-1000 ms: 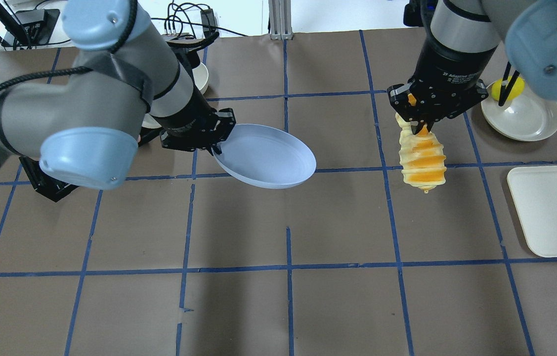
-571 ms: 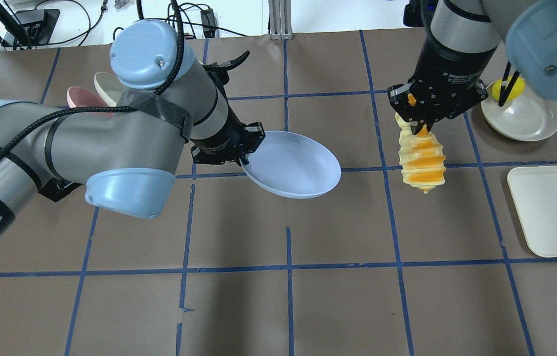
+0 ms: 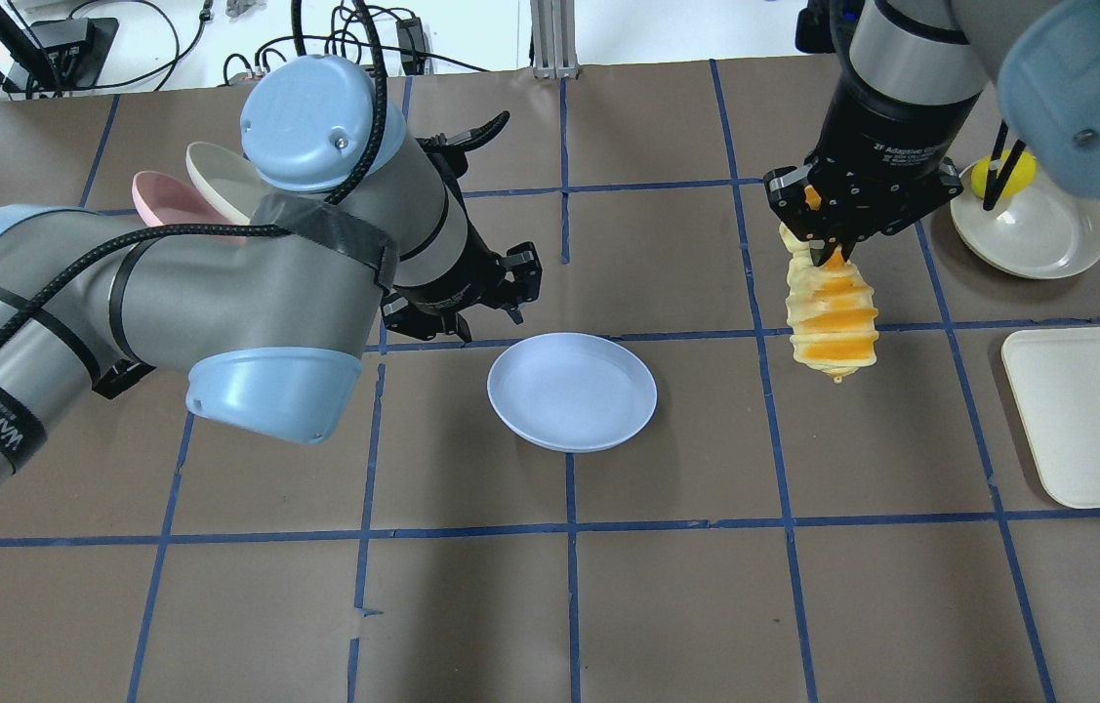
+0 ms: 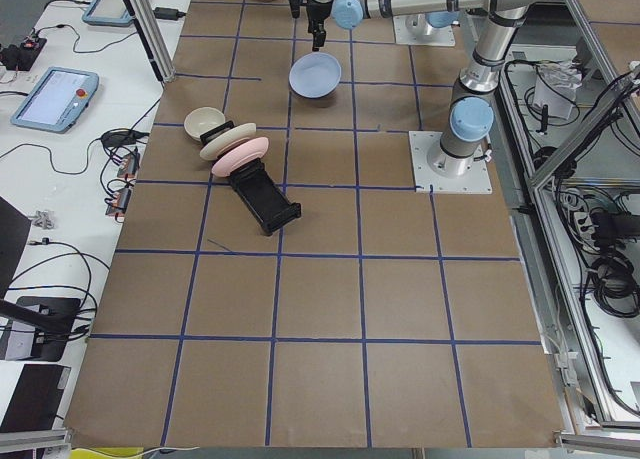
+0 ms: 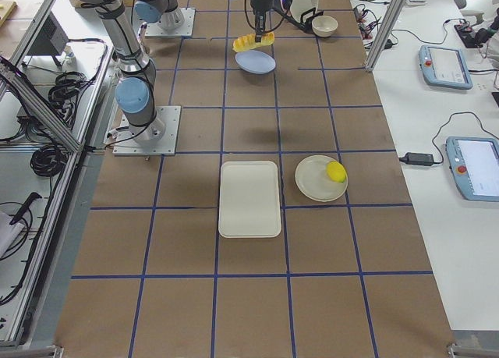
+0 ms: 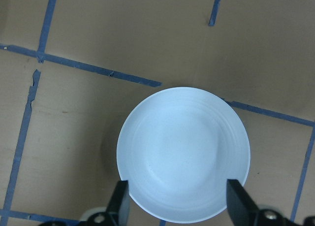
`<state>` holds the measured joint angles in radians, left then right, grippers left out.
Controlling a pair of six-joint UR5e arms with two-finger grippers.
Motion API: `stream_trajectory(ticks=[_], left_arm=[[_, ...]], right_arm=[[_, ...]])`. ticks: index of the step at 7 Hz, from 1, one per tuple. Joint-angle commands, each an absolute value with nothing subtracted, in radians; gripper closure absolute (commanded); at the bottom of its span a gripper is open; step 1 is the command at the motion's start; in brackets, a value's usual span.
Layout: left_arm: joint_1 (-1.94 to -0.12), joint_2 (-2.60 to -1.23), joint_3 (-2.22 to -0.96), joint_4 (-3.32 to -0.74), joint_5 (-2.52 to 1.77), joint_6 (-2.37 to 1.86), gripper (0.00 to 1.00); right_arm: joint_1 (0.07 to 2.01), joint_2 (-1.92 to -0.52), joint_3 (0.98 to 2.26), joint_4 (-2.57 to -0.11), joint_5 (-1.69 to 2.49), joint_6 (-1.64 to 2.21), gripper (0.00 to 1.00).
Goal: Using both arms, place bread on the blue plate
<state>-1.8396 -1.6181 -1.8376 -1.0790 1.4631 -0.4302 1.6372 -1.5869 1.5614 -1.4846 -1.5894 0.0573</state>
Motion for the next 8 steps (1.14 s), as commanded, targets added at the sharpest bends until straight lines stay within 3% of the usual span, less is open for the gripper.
stream_trajectory(ticks=[1, 3, 5, 8], left_arm=[[-1.637, -1.606, -1.821, -1.083, 1.466, 0.039, 0.00], [-1.359, -1.588, -1.818, -1.145, 1.459, 0.273, 0.00], [-1.332, -1.522, -1.809, -1.160, 1.462, 0.275, 0.00], [-1.322, -1.509, -1.806, -1.199, 1.463, 0.262, 0.00]], right_arm=[[1.652, -1.588, 1.598, -1.496, -1.582, 0.095, 0.96], [1.696, -1.583, 1.697, -1.601, -1.540, 0.144, 0.96], [1.793, -1.548, 1.811, -1.818, -1.540, 0.182, 0.96], [1.857, -1.430, 1.776, -1.887, -1.461, 0.212, 0.96]])
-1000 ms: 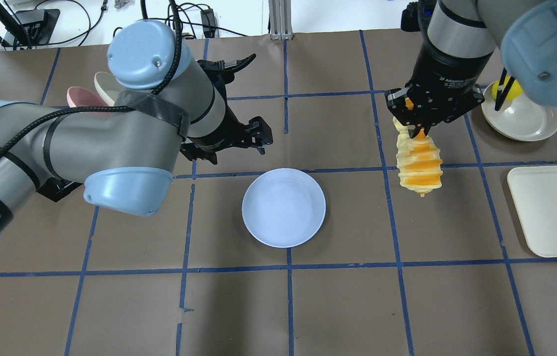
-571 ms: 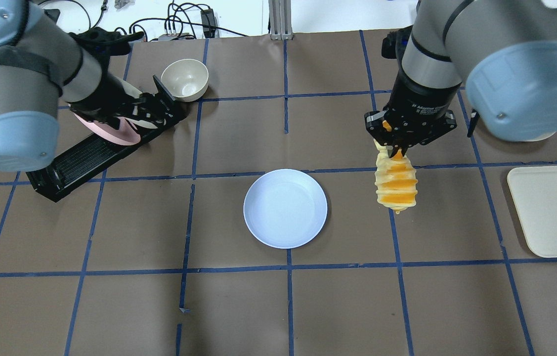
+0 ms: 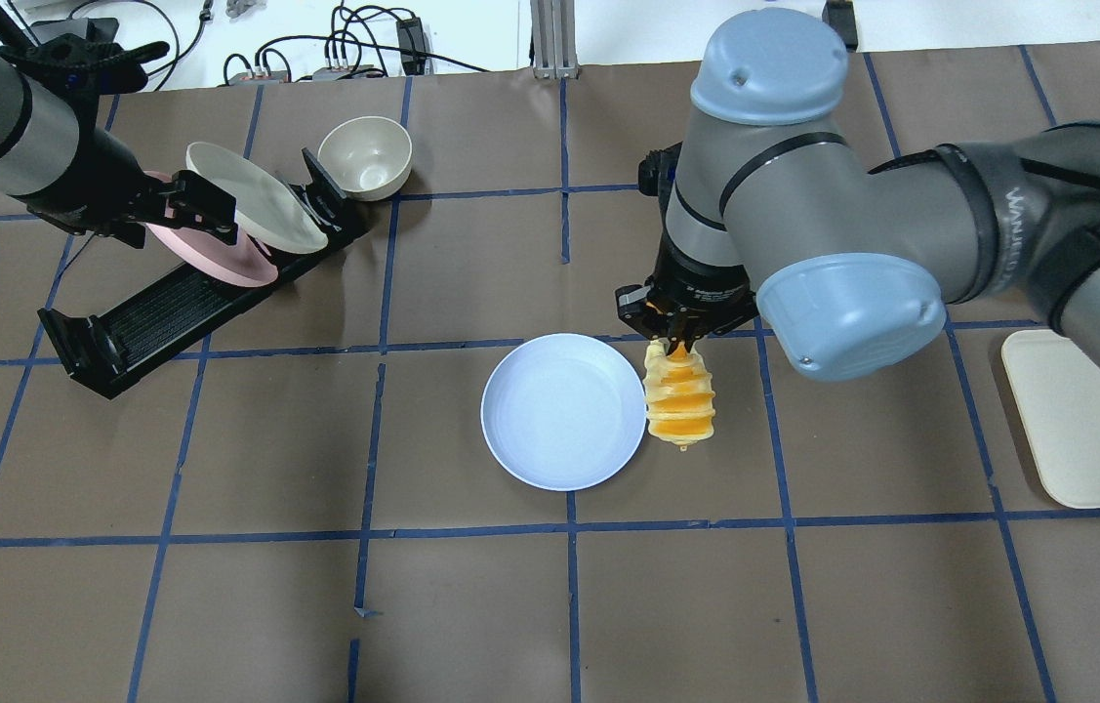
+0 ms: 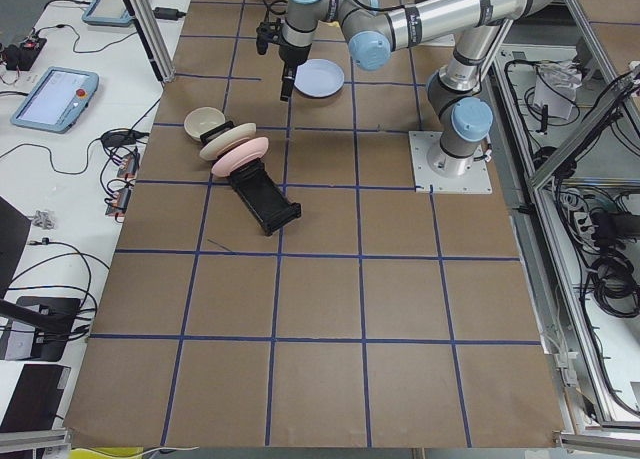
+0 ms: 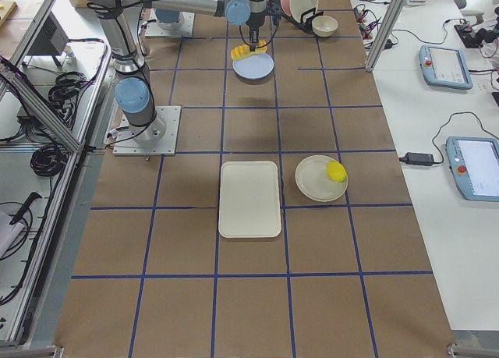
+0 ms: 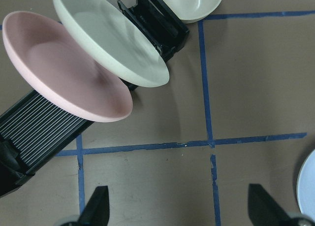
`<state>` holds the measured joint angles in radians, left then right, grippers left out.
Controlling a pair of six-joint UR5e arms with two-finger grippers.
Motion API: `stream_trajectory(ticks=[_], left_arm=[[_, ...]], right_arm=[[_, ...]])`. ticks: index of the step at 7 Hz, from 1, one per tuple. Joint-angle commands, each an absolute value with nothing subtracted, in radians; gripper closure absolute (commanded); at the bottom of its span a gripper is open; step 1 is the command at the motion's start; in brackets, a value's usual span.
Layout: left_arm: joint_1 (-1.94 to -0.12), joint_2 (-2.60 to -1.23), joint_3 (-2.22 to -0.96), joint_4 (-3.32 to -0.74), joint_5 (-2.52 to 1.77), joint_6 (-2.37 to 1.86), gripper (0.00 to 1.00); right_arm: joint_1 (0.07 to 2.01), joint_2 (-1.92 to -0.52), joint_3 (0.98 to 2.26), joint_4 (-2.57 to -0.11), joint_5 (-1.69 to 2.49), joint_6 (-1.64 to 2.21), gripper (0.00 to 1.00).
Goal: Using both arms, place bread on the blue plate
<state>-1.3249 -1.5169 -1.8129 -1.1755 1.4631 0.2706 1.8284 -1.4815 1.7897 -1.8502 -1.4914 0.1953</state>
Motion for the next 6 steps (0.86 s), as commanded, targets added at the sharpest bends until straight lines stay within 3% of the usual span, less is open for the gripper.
stream_trajectory(ticks=[1, 4, 6], left_arm=[[-1.324, -1.499, -1.805, -1.197, 1.465, 0.255, 0.00], [-1.345, -1.496, -1.806, -1.231, 1.495, 0.156, 0.00], [-1.347, -1.511, -1.726, -1.459, 1.586, 0.153, 0.00]], right_arm=[[1.893, -1.377, 1.763, -1.929, -1.441, 0.230, 0.96], [1.971, -1.249, 1.711, -1.960, -1.434, 0.250, 0.96], [1.964, -1.212, 1.703, -1.962, -1.447, 0.235, 0.96]])
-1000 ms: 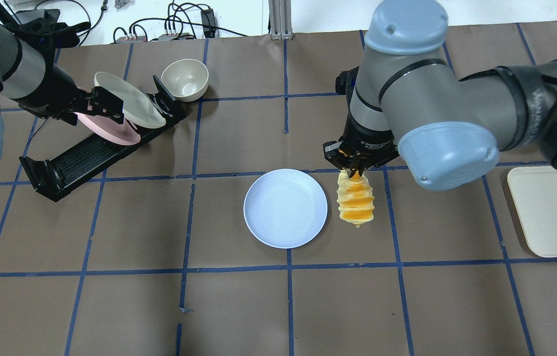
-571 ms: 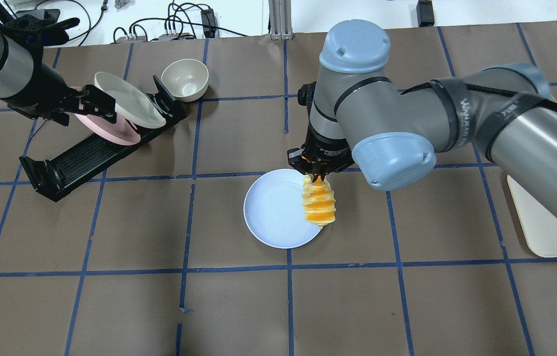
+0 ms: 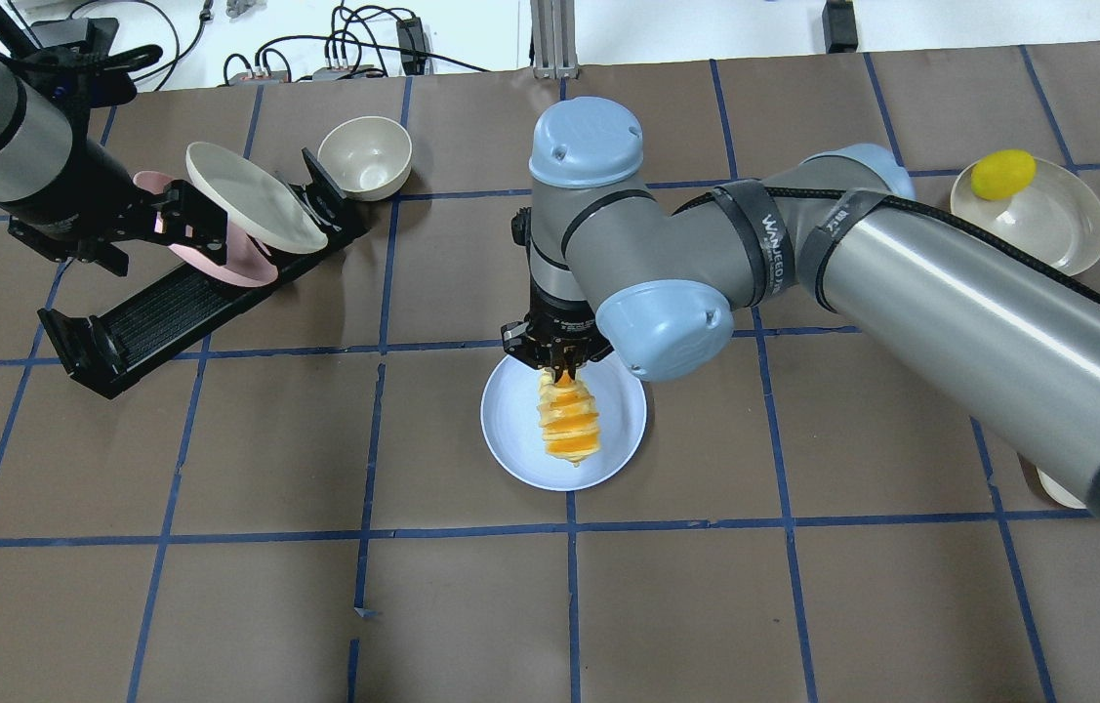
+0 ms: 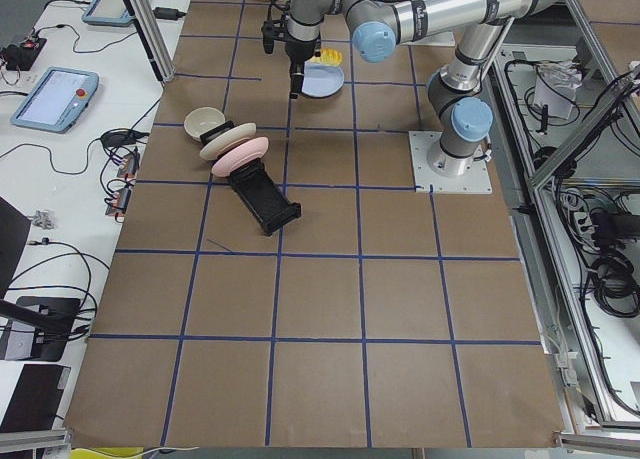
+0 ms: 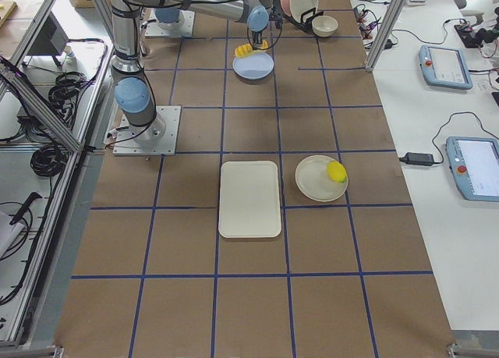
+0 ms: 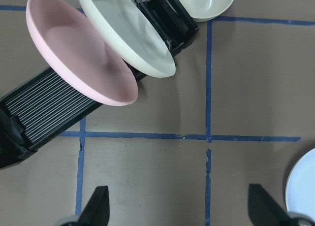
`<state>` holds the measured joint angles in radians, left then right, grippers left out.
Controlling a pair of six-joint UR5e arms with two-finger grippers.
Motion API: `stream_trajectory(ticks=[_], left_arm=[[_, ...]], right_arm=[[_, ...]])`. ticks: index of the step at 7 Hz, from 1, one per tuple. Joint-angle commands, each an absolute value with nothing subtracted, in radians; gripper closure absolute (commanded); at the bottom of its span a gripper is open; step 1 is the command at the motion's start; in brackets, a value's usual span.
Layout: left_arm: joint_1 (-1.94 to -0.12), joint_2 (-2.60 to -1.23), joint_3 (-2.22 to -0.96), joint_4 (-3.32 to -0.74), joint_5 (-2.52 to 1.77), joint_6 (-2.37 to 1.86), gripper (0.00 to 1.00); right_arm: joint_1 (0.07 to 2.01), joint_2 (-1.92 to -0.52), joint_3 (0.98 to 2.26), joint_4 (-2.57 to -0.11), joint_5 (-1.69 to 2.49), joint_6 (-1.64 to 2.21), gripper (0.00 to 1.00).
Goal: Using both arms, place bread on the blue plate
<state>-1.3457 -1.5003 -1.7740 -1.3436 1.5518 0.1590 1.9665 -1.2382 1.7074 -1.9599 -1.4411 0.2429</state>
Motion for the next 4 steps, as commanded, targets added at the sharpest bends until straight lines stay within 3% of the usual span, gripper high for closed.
stream_trajectory(ticks=[1, 2, 3, 4], left_arm=[[-1.347, -1.517, -1.711, -1.463, 1.580, 0.152, 0.00], [-1.342, -1.526, -1.709, -1.444, 1.583, 0.155, 0.00], [-1.341, -1.535, -1.706, -1.430, 1.583, 0.158, 0.00], [-1.341, -1.537, -1.715, -1.422, 1.575, 0.170, 0.00]], right_arm=[[1.963, -1.203, 1.710, -1.989, -1.447, 0.235, 0.91], [1.965, -1.201, 1.718, -1.997, -1.447, 0.232, 0.56], [1.968, -1.201, 1.720, -1.999, -1.447, 0.238, 0.07], [1.971, -1.201, 1.720, -1.999, -1.445, 0.236, 0.00]])
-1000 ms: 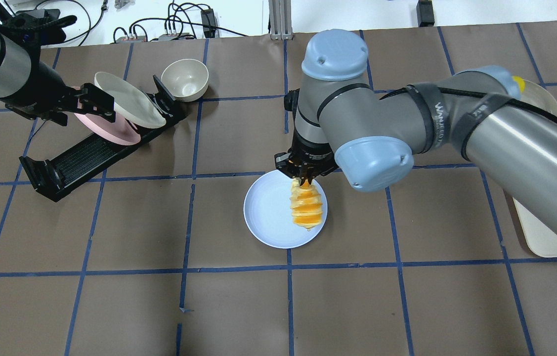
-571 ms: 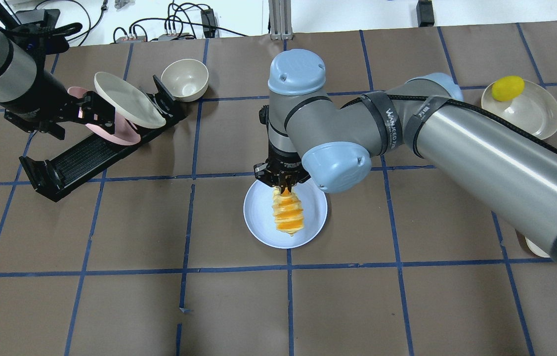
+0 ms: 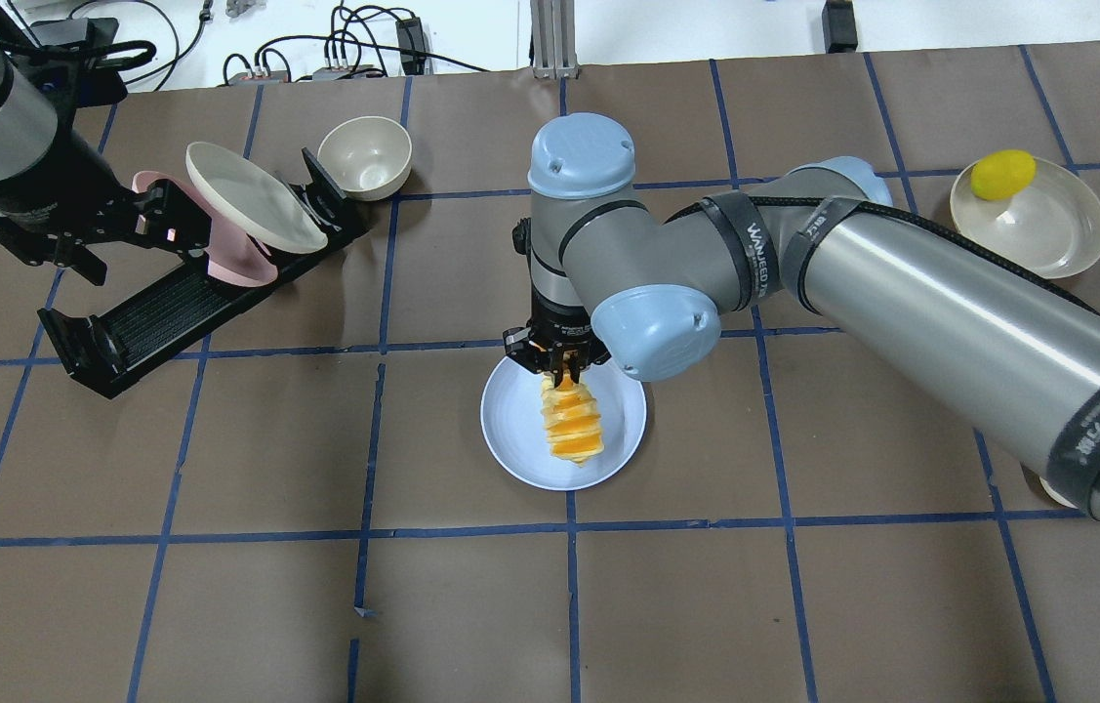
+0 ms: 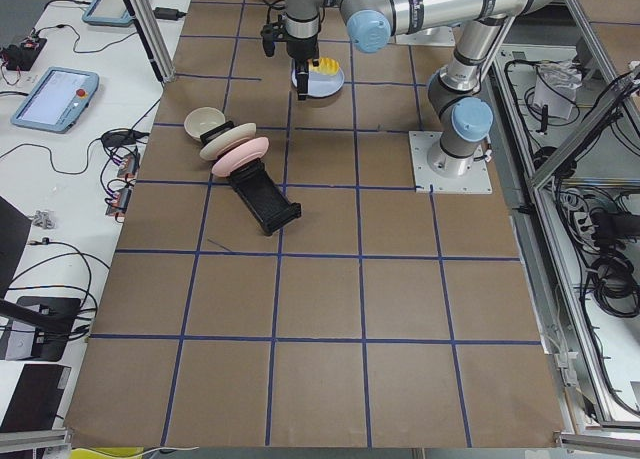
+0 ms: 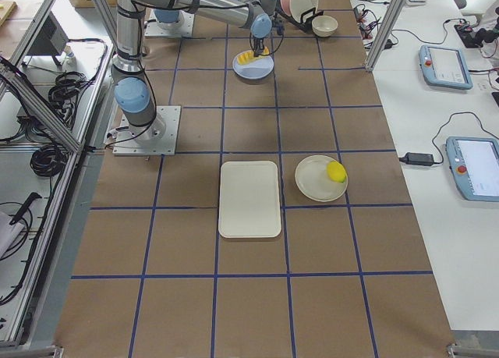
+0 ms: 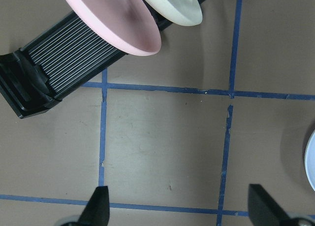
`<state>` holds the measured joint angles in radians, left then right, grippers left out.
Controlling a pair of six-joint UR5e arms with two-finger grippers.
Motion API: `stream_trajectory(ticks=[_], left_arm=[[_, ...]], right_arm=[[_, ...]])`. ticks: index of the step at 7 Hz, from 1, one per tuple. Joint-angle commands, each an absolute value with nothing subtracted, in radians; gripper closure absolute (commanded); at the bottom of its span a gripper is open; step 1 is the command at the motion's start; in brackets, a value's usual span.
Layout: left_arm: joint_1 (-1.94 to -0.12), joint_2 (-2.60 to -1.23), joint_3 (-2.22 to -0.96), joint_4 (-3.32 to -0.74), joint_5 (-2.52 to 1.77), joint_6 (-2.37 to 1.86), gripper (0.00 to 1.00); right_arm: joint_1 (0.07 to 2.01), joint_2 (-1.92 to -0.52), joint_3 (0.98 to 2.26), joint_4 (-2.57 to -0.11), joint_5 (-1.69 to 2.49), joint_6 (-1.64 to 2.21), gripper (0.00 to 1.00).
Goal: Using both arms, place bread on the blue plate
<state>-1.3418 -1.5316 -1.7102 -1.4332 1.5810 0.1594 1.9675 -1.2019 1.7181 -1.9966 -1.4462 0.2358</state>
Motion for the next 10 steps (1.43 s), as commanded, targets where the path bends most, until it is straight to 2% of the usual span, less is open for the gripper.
stream_trajectory(ticks=[1, 4, 7, 10], left_arm=[[-1.341, -1.542, -1.724, -1.422, 1.572, 0.173, 0.00], [-1.341, -1.543, -1.726, -1.420, 1.543, 0.176, 0.00], [-1.341, -1.543, -1.717, -1.413, 1.543, 0.178, 0.00], [-1.342, -1.536, -1.727, -1.408, 1.549, 0.178, 0.00]], right_arm=[[1.971, -1.203, 1.729, -1.999, -1.445, 0.236, 0.00], [1.957, -1.227, 1.752, -2.161, -1.459, 0.191, 0.01], [1.800, -1.316, 1.746, -2.194, -1.509, 0.062, 0.00], [1.712, -1.474, 1.727, -1.888, -1.534, 0.055, 0.00]])
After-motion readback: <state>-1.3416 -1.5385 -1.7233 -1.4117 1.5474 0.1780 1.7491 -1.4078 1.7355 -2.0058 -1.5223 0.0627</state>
